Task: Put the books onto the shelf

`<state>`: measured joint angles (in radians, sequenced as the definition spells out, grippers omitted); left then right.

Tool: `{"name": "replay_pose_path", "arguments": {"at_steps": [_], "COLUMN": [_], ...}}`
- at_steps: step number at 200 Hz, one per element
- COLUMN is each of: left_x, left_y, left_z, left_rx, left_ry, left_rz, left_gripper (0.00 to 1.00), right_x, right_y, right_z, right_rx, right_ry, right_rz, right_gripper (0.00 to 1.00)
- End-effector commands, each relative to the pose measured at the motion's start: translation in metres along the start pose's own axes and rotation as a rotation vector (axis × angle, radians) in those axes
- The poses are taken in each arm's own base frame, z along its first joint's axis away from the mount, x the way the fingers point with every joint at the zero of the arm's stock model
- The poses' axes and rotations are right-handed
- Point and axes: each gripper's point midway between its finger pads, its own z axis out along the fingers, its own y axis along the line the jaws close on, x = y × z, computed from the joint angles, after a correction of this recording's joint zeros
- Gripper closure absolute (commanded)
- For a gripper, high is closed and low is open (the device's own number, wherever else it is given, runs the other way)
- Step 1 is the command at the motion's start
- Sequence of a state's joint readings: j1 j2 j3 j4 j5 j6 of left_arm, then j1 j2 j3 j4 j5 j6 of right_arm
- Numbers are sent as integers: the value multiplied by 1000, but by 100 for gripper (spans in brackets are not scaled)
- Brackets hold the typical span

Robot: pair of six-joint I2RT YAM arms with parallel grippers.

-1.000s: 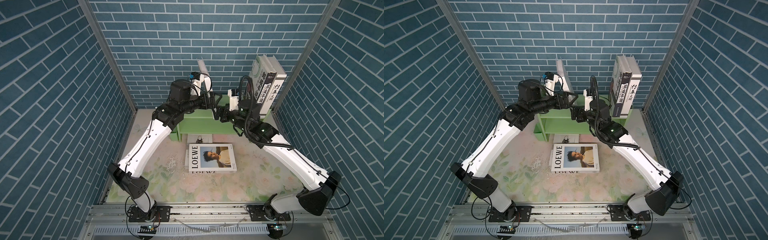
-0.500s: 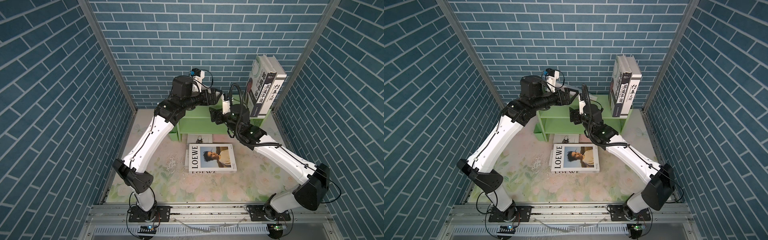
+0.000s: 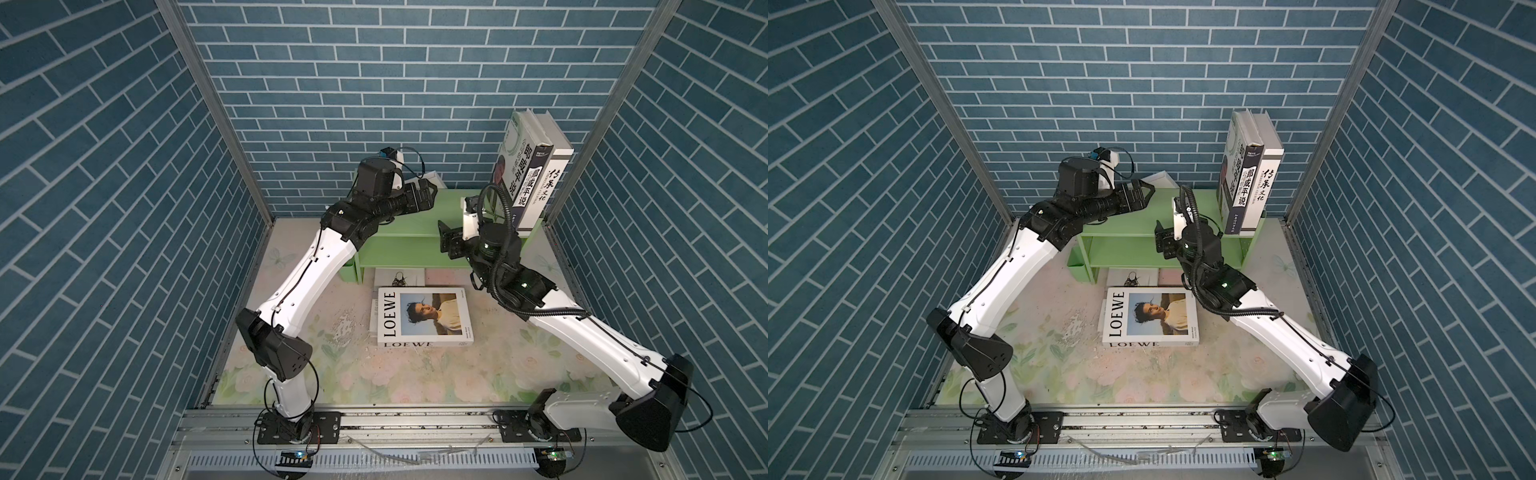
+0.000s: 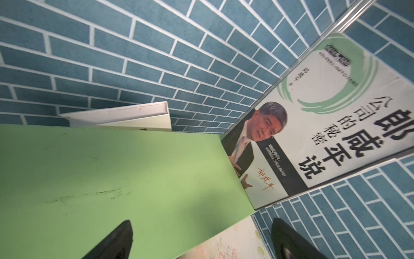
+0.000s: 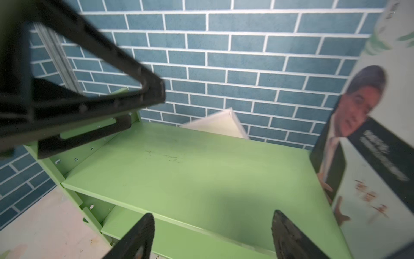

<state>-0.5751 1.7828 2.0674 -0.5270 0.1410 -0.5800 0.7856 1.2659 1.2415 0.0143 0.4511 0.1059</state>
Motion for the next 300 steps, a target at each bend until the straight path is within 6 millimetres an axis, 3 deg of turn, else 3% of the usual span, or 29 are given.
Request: {"name": "replay_pose_path", "arguments": {"at_steps": [1, 56, 89, 131, 162, 195, 227, 249, 268, 300], "left_x": [-12, -11, -10, -5, -2, -1, -1, 6, 25, 62], "left_y": [17, 30, 31, 25, 11, 2, 21, 26, 25, 12], "left_z": [-12, -8, -13, -15, -22, -39, -57, -58, -55, -67], "left_rx": [-60, -93, -103, -66, 14, 58, -51, -66, -41, 68], "left_ry": [-46, -44, -47, -29, -16, -17, -36, 0, 75, 123], "left_rz": [-18, -15, 0, -7, -1, 26, 44, 35, 22, -11], "left_gripper": [2, 6, 6, 7, 7, 7, 5, 6, 8, 7], "right_x": [-26, -62, -68, -84, -65, -36, -22, -16, -9, 30], "right_y": [-23, -40, -47, -68, -98, -140, -167, -174, -173, -171], "right_z": [-18, -26, -30, -64, -92, -138, -168, -167, -156, -142], "right_rx": [95, 170, 166, 194, 291, 433, 520, 554, 555, 579], "right_ry": [-78, -192, -190, -244, -184, -195, -243, -191, -105, -4], "right_rz": [68, 105, 113, 183, 284, 455, 487, 441, 426, 595], "right_gripper": [15, 10, 10, 10, 10, 10, 6, 3, 3, 3]}}
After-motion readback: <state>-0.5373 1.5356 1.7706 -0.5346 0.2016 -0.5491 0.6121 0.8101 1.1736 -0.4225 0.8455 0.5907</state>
